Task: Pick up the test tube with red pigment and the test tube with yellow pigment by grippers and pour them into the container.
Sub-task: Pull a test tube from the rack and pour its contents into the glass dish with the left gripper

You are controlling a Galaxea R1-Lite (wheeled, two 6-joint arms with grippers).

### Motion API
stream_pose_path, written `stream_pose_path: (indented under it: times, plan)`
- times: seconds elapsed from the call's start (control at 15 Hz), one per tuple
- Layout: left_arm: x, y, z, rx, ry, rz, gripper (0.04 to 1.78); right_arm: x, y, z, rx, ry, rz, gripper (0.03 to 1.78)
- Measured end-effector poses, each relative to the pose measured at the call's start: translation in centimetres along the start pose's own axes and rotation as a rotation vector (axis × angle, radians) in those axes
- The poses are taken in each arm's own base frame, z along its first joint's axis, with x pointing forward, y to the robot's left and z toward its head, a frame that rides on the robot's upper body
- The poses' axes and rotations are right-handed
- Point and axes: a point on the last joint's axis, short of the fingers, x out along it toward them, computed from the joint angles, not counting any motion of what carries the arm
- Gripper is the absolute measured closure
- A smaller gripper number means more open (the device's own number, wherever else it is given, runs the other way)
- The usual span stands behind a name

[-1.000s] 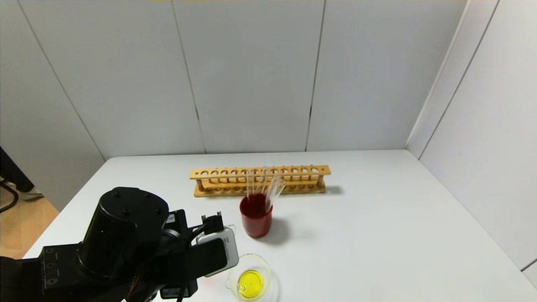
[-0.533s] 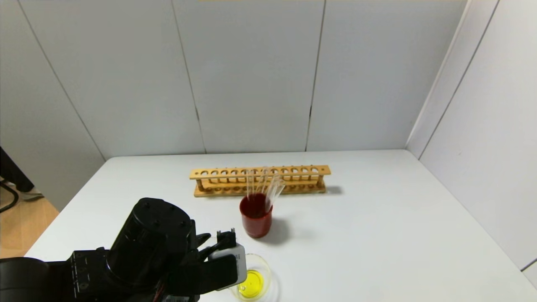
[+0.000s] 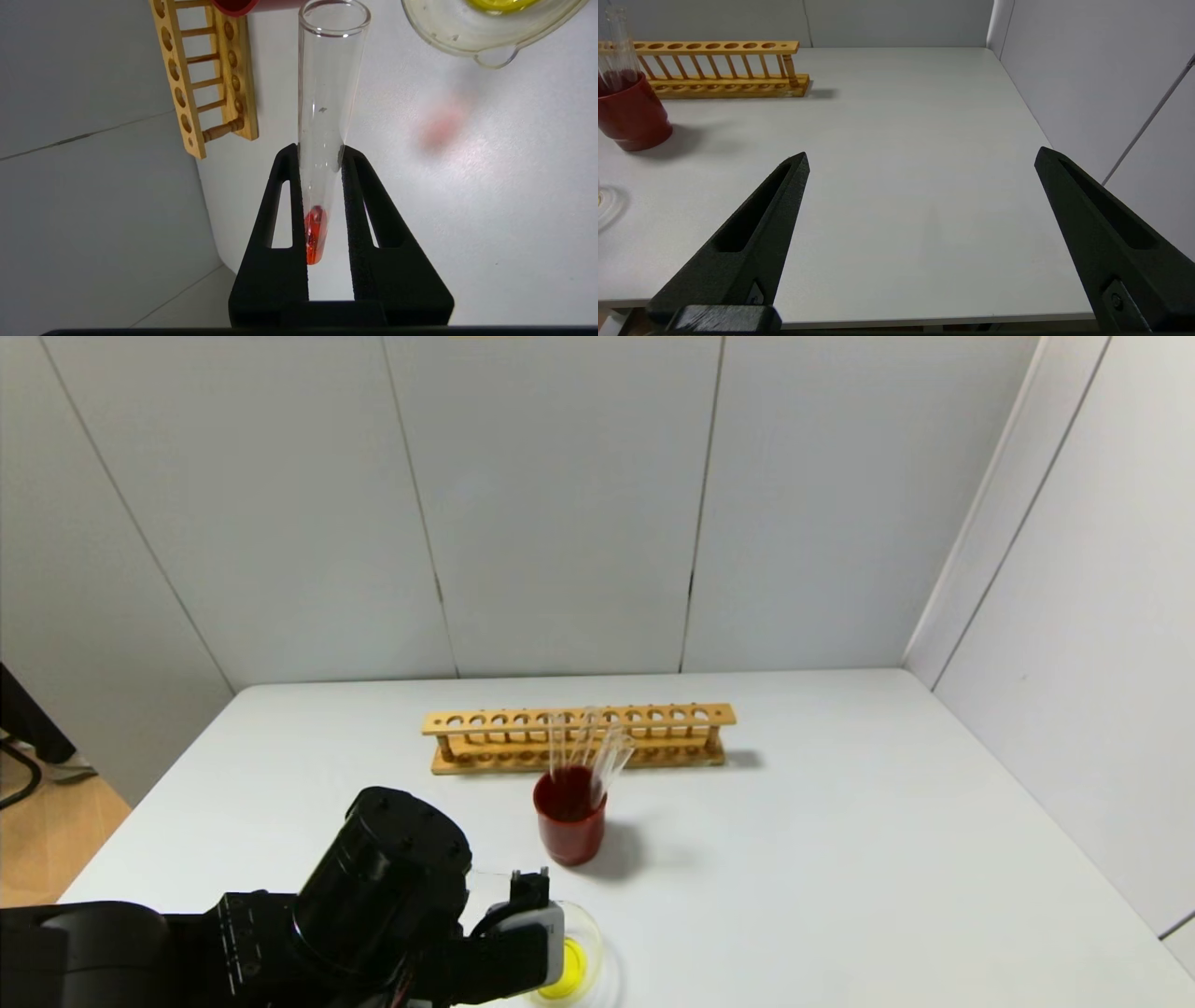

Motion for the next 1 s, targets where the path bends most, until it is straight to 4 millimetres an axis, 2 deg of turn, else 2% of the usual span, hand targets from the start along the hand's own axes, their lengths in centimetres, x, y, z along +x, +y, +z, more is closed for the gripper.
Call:
stream_pose_path:
  times: [0.67, 1.0]
  plan:
    - [1.7, -1.5, 1.2, 0.125, 0.079, -0.035, 1.52, 0.0, 0.0, 0.0, 0.0, 0.0, 0.0, 0.11]
    - [1.8, -1.6, 1.6, 0.221, 0.113, -0.06, 1.52, 0.0, 0.0, 0.0, 0.0, 0.0, 0.0, 0.11]
